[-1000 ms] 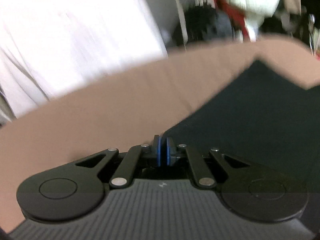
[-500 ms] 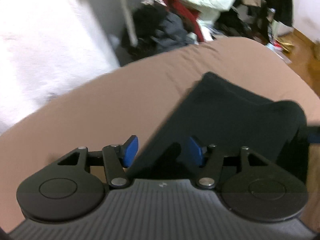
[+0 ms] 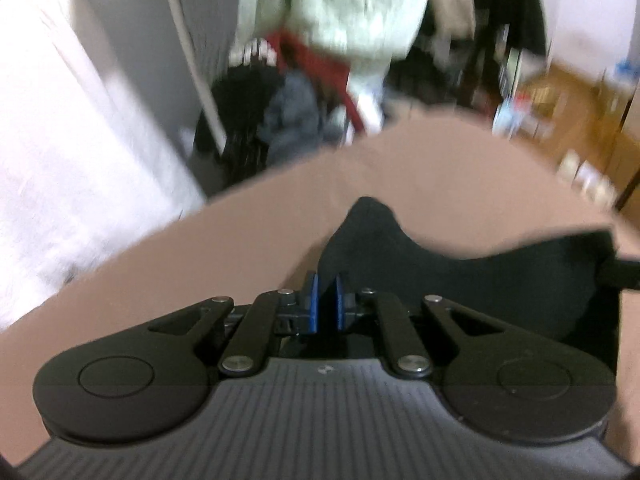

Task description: Fold clothes

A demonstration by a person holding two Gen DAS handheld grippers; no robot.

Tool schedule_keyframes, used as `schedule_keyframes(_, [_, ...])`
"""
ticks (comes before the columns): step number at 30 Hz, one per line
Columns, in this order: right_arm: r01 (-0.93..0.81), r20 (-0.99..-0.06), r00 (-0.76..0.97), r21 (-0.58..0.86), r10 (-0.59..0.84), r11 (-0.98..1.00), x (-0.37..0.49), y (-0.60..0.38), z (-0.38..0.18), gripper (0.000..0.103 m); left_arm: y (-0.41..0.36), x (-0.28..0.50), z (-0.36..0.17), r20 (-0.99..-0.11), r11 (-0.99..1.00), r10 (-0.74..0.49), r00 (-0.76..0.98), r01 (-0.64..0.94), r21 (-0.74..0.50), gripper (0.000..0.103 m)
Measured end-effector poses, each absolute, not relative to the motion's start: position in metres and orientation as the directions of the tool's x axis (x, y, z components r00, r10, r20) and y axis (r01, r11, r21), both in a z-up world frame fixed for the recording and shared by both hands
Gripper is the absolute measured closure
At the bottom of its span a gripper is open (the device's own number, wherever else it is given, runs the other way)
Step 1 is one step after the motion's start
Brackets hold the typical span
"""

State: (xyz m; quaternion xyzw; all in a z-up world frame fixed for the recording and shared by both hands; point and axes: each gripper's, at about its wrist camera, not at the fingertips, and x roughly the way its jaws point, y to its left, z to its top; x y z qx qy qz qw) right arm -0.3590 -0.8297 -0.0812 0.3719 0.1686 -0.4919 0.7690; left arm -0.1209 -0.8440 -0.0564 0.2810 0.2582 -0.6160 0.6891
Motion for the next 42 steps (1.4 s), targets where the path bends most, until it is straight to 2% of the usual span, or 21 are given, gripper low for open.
schedule_keyframes(3, [0.886, -0.636, 0.441, 0.423, -0.634, 0.192, -0.369, -0.837, -0.089, 0.097, -0.862, -0.110, -0.059, -0.713, 0.163, -0.686, 0.146, 0.986, 0.045, 0.090])
schedule_keyframes(7, [0.895, -0.701, 0.414, 0.430, -0.580, 0.119, -0.359, -0.855, -0.118, 0.097, -0.860, -0.106, -0.083, -0.735, 0.267, -0.592, 0.330, 0.941, 0.207, 0.077])
schedule_keyframes(9, [0.909, -0.734, 0.388, 0.406, -0.557, 0.098, -0.355, -0.856, -0.128, 0.097, -0.826, -0.104, -0.074, -0.710, 0.280, -0.611, 0.349, 0.935, 0.219, 0.067])
schedule_keyframes(10, [0.907, -0.740, 0.387, 0.412, -0.551, 0.084, -0.356, -0.857, -0.130, 0.096, -0.810, -0.103, -0.069, -0.697, 0.286, -0.621, 0.358, 0.932, 0.224, 0.056])
schedule_keyframes(11, [0.904, -0.742, 0.389, 0.423, -0.546, 0.068, -0.358, -0.857, -0.130, 0.095, -0.791, -0.102, -0.064, -0.683, 0.296, -0.631, 0.368, 0.928, 0.226, 0.039])
schedule_keyframes(12, [0.895, -0.740, 0.396, 0.444, -0.544, 0.048, -0.362, -0.856, -0.128, 0.092, -0.765, -0.097, -0.056, -0.664, 0.324, -0.643, 0.381, 0.921, 0.215, 0.028])
schedule_keyframes(13, [0.888, -0.738, 0.398, 0.458, -0.546, 0.028, -0.366, -0.855, -0.126, 0.087, -0.747, -0.090, -0.053, -0.659, 0.345, -0.641, 0.393, 0.915, 0.210, 0.016])
schedule_keyframes(15, [0.891, -0.743, 0.373, 0.455, -0.555, -0.010, -0.370, -0.854, -0.122, 0.074, -0.699, -0.075, -0.047, -0.666, 0.391, -0.620, 0.415, 0.899, 0.196, 0.016])
schedule_keyframes(16, [0.892, -0.748, 0.362, 0.452, -0.557, -0.027, -0.372, -0.852, -0.121, 0.063, -0.673, -0.065, -0.046, -0.687, 0.412, -0.593, 0.421, 0.891, 0.190, 0.016])
schedule_keyframes(17, [0.893, -0.752, 0.350, 0.448, -0.558, -0.044, -0.374, -0.851, -0.120, 0.057, -0.647, -0.054, -0.046, -0.698, 0.442, -0.565, 0.440, 0.876, 0.194, 0.016])
schedule_keyframes(19, [0.884, -0.753, 0.355, 0.464, -0.554, -0.063, -0.378, -0.847, -0.117, 0.057, -0.594, -0.033, -0.047, -0.717, 0.502, -0.507, 0.478, 0.840, 0.205, 0.016])
schedule_keyframes(21, [0.845, -0.730, 0.421, 0.532, -0.539, -0.060, -0.384, -0.840, -0.114, 0.049, -0.533, -0.007, -0.045, -0.717, 0.586, -0.444, 0.537, 0.780, 0.220, 0.016])
schedule_keyframes(23, [0.787, -0.690, 0.497, 0.613, -0.526, -0.062, -0.389, -0.831, -0.115, 0.037, -0.473, 0.014, -0.047, -0.725, 0.665, -0.380, 0.575, 0.714, 0.218, 0.016])
schedule_keyframes(24, [0.761, -0.677, 0.524, 0.644, -0.517, -0.073, -0.389, -0.827, -0.117, 0.035, -0.444, 0.025, -0.054, -0.737, 0.704, -0.342, 0.583, 0.679, 0.210, 0.016])
schedule_keyframes(26, [0.792, -0.718, 0.496, 0.604, -0.489, -0.084, -0.380, -0.822, -0.122, 0.034, -0.394, 0.037, -0.072, -0.754, 0.761, -0.279, 0.594, 0.616, 0.204, 0.016])
schedule_keyframes(28, [0.879, -0.783, 0.426, 0.476, -0.453, 0.003, -0.362, -0.816, -0.126, 0.034, -0.347, 0.042, -0.093, -0.765, 0.803, -0.225, 0.603, 0.559, 0.205, 0.015])
schedule_keyframes(29, [0.902, -0.797, 0.407, 0.428, -0.446, 0.059, -0.355, -0.811, -0.129, 0.034, -0.324, 0.044, -0.104, -0.771, 0.823, -0.197, 0.606, 0.530, 0.206, 0.005])
schedule_keyframes(30, [0.907, -0.800, 0.406, 0.410, -0.442, 0.091, -0.352, -0.807, -0.133, 0.034, -0.302, 0.046, -0.113, -0.771, 0.842, -0.181, 0.611, 0.501, 0.199, 0.001])
schedule_keyframes(33, [0.868, -0.756, 0.463, 0.493, -0.462, 0.063, -0.364, -0.798, -0.138, 0.034, -0.267, 0.048, -0.116, -0.760, 0.894, -0.224, 0.610, 0.439, 0.088, 0.000])
schedule_keyframes(38, [0.699, -0.622, 0.653, 0.715, -0.433, 0.027, -0.363, -0.802, -0.159, 0.034, -0.298, 0.060, -0.109, -0.780, 0.836, -0.176, 0.600, 0.509, 0.203, 0.000])
schedule_keyframes(42, [0.730, -0.610, 0.634, 0.675, -0.476, 0.108, -0.343, -0.803, -0.169, 0.034, -0.300, 0.066, -0.114, -0.774, 0.836, -0.225, 0.592, 0.526, 0.159, 0.000])
